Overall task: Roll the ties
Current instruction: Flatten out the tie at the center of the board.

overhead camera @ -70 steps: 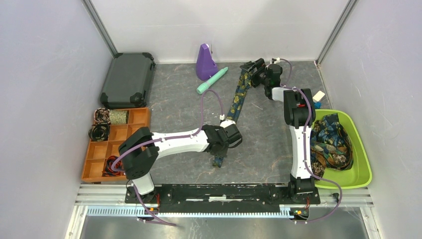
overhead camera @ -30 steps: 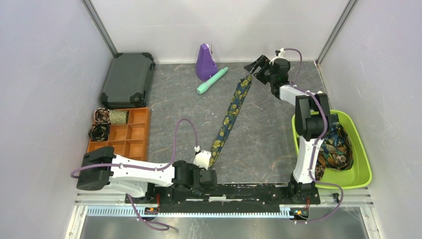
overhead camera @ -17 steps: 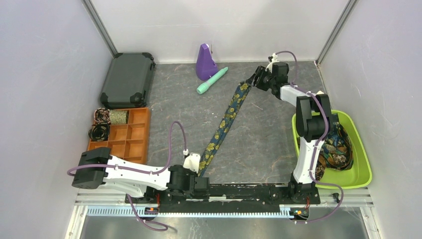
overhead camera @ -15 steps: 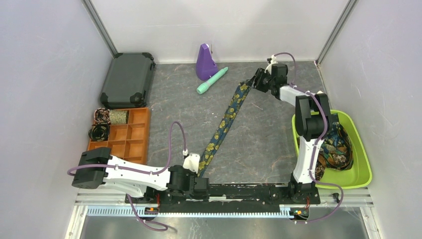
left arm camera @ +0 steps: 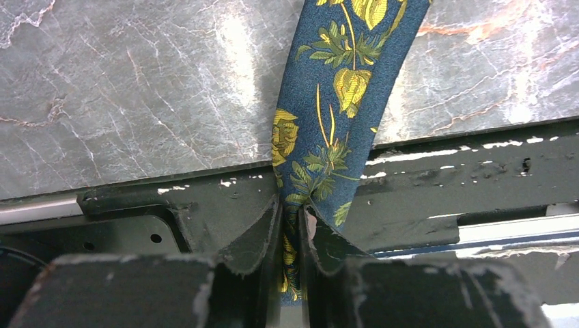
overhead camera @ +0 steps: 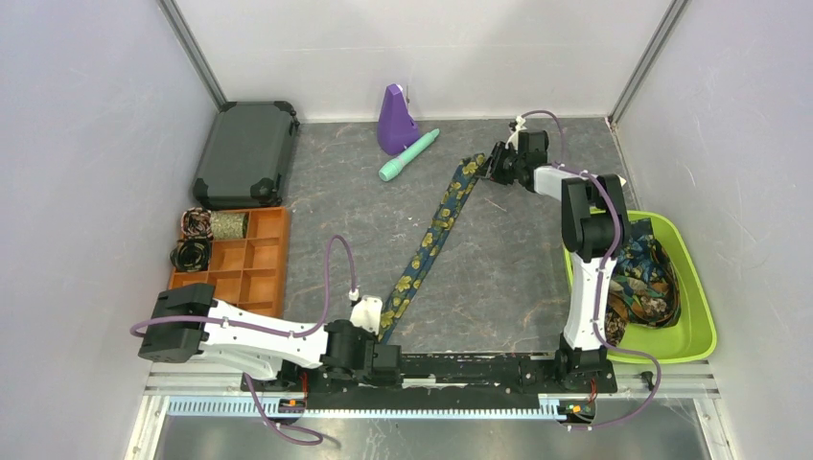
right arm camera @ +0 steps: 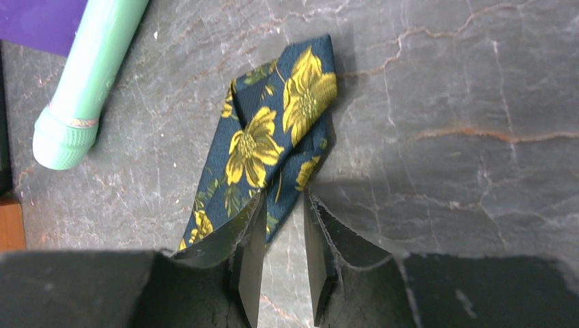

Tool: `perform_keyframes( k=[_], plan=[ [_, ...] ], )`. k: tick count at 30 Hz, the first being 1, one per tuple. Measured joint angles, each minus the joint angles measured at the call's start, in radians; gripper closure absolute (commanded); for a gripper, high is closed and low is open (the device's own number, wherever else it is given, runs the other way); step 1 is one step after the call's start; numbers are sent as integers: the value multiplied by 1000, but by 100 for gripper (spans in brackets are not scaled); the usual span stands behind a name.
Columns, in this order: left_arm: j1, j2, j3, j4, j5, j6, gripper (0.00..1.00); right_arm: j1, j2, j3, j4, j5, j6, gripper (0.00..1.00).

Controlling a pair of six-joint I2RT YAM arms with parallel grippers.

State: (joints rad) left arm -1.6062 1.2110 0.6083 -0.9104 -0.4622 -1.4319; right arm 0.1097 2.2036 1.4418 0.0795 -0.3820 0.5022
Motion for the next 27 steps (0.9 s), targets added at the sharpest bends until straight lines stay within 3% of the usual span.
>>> perform_keyframes(
  k=[5,10,18,27],
  plan=[
    [0,0,-13,0,0,-1,83,2,36,32,30,-2,13,79],
    [-7,-1,-21,-2,-1,-13,83,2,64,43,71,-2,37,100],
    [-78,-67,-21,-80,-19,-108,76,9,77,27,137,22,80,100],
    [-214,-60,-23,-198,-27,-438,51,25,-7,-167,319,150,161,100]
  ],
)
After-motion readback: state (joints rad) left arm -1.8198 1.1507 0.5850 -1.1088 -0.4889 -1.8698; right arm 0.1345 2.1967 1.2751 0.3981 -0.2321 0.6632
